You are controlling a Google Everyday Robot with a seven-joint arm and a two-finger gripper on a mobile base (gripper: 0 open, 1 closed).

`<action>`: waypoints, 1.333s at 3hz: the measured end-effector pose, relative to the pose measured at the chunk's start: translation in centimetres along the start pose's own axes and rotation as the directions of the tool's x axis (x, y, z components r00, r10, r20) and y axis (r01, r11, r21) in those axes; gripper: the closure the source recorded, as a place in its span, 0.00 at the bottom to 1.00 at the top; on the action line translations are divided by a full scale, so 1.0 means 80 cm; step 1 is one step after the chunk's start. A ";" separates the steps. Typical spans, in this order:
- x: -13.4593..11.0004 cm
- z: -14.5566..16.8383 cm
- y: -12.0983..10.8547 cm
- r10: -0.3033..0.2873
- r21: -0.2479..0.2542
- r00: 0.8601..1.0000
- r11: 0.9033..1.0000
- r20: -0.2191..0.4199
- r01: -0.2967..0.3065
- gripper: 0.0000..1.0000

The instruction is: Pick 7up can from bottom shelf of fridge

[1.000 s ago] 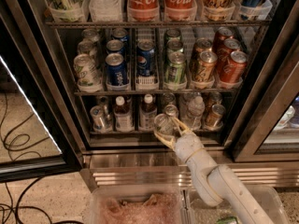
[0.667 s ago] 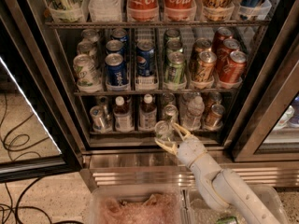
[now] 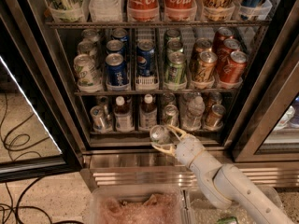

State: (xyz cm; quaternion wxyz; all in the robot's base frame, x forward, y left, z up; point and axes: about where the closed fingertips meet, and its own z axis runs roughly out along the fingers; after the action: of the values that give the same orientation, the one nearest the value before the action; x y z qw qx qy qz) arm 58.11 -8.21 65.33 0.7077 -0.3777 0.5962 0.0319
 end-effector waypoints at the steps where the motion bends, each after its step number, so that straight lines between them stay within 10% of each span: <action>1: 0.000 0.000 0.000 0.000 0.000 1.000 1.000 0.000 0.000 1.00; 4: -0.053 -0.094 0.061 0.050 -0.105 0.999 0.993 -0.005 -0.050 1.00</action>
Offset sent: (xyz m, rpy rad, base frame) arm -0.0250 0.0161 0.0046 -0.0242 0.0375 0.1411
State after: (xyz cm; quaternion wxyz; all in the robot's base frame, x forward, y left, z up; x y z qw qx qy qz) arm 48.30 -7.36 66.53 0.6851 -0.3995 0.6038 0.0807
